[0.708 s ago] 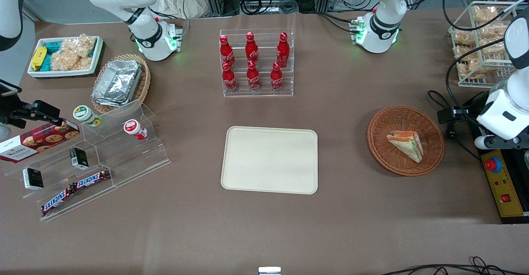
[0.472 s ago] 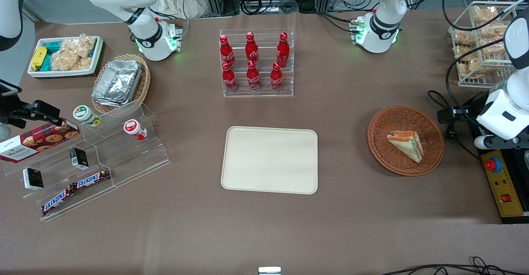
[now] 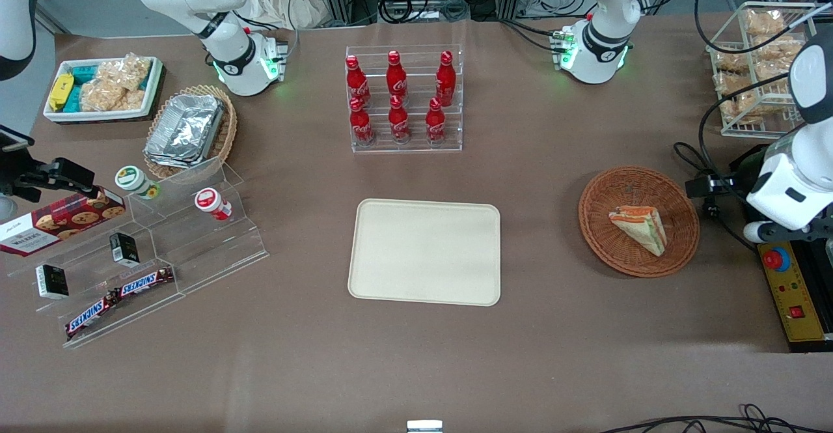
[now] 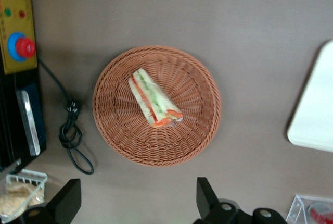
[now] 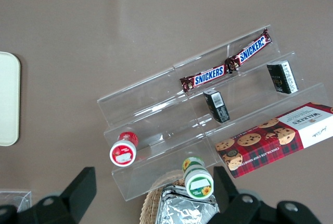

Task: Place sandwich from basket to tray
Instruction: 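Move the left gripper toward the wrapped sandwich in the wicker basket, then lower the open left gripper around the wrapped sandwich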

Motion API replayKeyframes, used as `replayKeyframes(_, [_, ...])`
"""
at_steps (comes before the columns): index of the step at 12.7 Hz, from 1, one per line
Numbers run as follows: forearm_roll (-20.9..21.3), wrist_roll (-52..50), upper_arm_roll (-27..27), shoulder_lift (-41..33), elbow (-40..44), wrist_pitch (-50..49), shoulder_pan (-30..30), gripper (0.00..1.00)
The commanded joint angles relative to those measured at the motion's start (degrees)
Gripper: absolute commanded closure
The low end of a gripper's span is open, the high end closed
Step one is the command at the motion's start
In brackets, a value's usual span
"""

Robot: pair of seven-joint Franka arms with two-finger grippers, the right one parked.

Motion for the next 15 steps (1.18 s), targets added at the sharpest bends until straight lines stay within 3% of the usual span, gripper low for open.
replayKeyframes(1, [-0.49, -10.1, 0.39, -2.4, -8.35, 8.74, 1.21, 0.01])
replayKeyframes(4, [0.04, -22.13, 0.65, -3.38, -18.55, 21.66, 1.73, 0.01])
replayKeyframes(9, [0.13, -31.11, 0.65, -2.15, -34.99, 46.18, 4.37, 0.01])
replayKeyframes(15, [0.13, -38.6, 0.56, 1.46, -35.9, 48.5, 4.2, 0.01])
